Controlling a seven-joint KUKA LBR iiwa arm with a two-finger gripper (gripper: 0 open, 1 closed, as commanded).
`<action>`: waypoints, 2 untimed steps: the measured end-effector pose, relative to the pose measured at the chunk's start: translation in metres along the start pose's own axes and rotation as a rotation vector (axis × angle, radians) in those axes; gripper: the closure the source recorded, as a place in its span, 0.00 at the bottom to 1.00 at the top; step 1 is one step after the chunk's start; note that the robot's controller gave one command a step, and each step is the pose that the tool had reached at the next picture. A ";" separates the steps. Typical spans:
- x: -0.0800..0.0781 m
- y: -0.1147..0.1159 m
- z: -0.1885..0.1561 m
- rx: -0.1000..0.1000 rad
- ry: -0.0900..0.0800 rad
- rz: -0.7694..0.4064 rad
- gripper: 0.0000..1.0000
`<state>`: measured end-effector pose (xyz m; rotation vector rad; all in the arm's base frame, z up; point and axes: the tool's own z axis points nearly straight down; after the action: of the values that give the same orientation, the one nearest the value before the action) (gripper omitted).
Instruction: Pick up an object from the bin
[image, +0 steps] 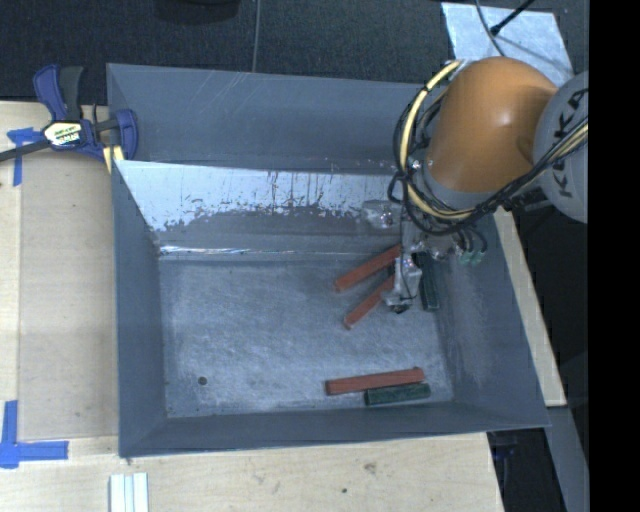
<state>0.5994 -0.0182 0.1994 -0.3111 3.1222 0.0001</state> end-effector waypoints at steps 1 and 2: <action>0.017 -0.030 0.079 -0.001 0.002 -0.243 0.00; -0.013 -0.016 0.129 0.001 -0.006 -0.645 0.00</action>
Offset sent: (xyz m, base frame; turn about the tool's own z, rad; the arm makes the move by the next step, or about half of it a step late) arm -0.0112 -0.0323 -0.0796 -0.2457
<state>0.6159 -0.0310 0.0708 -1.2817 2.8573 -0.0025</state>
